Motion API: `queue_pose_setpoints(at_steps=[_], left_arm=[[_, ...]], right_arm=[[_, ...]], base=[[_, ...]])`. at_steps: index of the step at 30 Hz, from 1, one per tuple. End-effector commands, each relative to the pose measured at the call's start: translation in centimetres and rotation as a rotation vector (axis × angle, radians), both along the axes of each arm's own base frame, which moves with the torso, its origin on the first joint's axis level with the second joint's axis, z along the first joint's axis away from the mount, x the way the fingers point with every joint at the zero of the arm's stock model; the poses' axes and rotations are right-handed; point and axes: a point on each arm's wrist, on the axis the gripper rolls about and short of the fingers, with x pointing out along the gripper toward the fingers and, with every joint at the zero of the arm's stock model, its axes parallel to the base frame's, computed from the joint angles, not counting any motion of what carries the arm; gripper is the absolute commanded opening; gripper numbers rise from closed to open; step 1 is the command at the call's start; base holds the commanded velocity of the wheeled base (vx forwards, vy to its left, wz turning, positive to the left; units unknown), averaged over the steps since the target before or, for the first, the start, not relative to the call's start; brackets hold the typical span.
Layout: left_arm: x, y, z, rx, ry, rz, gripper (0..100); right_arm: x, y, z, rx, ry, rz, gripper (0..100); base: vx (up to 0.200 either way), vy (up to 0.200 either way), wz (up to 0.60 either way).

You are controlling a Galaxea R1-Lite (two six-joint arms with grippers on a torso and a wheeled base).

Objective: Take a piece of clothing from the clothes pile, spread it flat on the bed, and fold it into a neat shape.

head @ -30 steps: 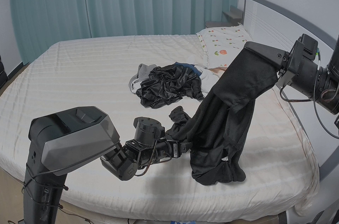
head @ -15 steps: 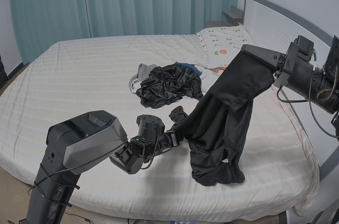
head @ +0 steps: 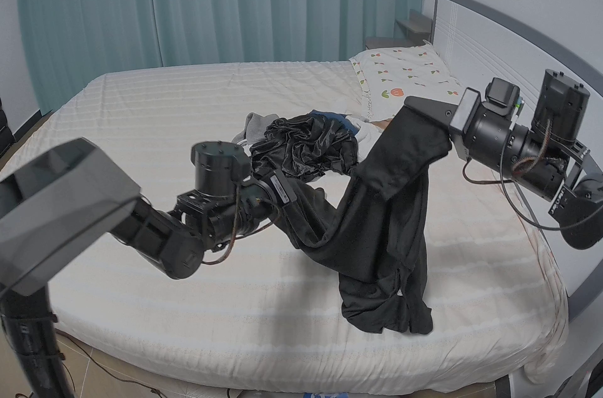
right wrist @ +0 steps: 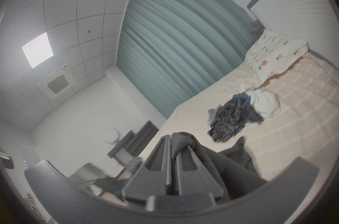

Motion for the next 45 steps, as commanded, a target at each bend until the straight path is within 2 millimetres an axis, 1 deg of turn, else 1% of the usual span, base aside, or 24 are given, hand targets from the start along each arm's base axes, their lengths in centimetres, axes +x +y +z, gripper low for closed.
queue_pose_setpoints(at_steps=[1,2,5,7,8,10,11,12,14,15,16,17,22,23,25,28,32,33,39,42,45], left_arm=[[-7.0,4.4,8.4,-0.116,-0.095,0.030,0],[-7.2,4.6,8.1,-0.110,-0.087,0.041,0],[-7.9,5.1,5.9,-0.080,-0.012,0.100,0],[-8.1,5.3,4.8,-0.093,0.041,0.112,0],[-8.1,5.3,4.5,-0.105,0.060,0.117,0],[-7.7,5.4,3.7,-0.156,0.099,0.130,0],[-7.5,5.3,3.4,-0.178,0.106,0.130,0],[-7.4,5.3,3.3,-0.186,0.105,0.129,0],[-7.2,5.2,2.5,-0.211,0.111,0.118,0],[-7.2,5.2,2.5,-0.211,0.111,0.118,0],[-7.4,5.2,1.7,-0.208,0.117,0.116,0],[-7.4,5.2,1.4,-0.209,0.119,0.114,0],[-7.0,5.0,-0.4,-0.209,0.187,0.111,0],[-7.0,5.0,-0.5,-0.209,0.189,0.111,0],[-6.9,4.9,-1.1,-0.231,0.227,0.125,0],[-7.1,5.3,-1.5,-0.232,0.246,0.136,0],[-7.3,5.7,-1.5,-0.230,0.248,0.146,0],[-7.3,6.2,-1.7,-0.232,0.254,0.162,0],[-6.9,6.6,-1.3,-0.308,0.278,0.196,0],[-6.9,6.7,-1.1,-0.319,0.277,0.197,0],[-6.8,6.8,-1.1,-0.321,0.275,0.203,0]], right_arm=[[2.8,1.2,2.5,0.046,-0.135,-0.178,0],[2.6,1.2,2.2,0.047,-0.140,-0.175,0],[2.0,0.8,-1.0,-0.023,-0.072,-0.179,0],[2.0,0.5,-3.2,-0.057,-0.006,-0.175,0],[1.9,0.4,-3.9,-0.068,0.019,-0.173,0],[1.8,0.3,-6.2,-0.089,0.101,-0.141,0],[1.8,0.3,-6.9,-0.081,0.132,-0.123,0],[1.8,0.3,-7.0,-0.077,0.139,-0.120,0],[2.1,0.4,-7.6,-0.019,0.181,-0.101,0],[2.1,0.4,-7.6,-0.019,0.181,-0.101,0],[2.4,0.6,-8.1,0.014,0.208,-0.104,0],[2.5,0.6,-8.3,0.025,0.217,-0.107,0],[3.3,0.5,-10.0,0.016,0.264,-0.127,0],[3.3,0.5,-10.0,0.017,0.265,-0.127,0],[3.0,0.2,-10.8,0.011,0.300,-0.134,0],[3.2,0.2,-11.0,0.018,0.308,-0.147,0],[3.3,0.0,-10.5,0.029,0.292,-0.170,0],[3.2,0.3,-10.5,0.028,0.291,-0.164,0],[3.3,0.5,-10.8,0.023,0.299,-0.160,0],[3.0,0.6,-10.4,0.028,0.290,-0.153,0],[2.5,0.7,-9.7,0.033,0.272,-0.144,0]], base=[[0.000,0.000,0.00],[0.000,0.000,0.00],[0.000,0.000,0.00],[0.000,0.000,0.00],[0.000,0.000,0.00],[0.000,0.000,0.00],[0.000,0.000,0.00],[0.000,0.000,0.00],[0.000,0.000,0.00],[0.000,0.000,0.00],[0.000,0.000,0.00],[0.000,0.000,0.00],[0.000,0.000,0.00],[0.000,0.000,0.00],[-0.100,0.000,0.00],[-0.200,0.000,0.00],[-0.200,0.000,0.00],[-0.200,0.000,0.00],[0.000,0.000,0.00],[0.000,0.000,0.00],[0.000,0.200,0.00]])
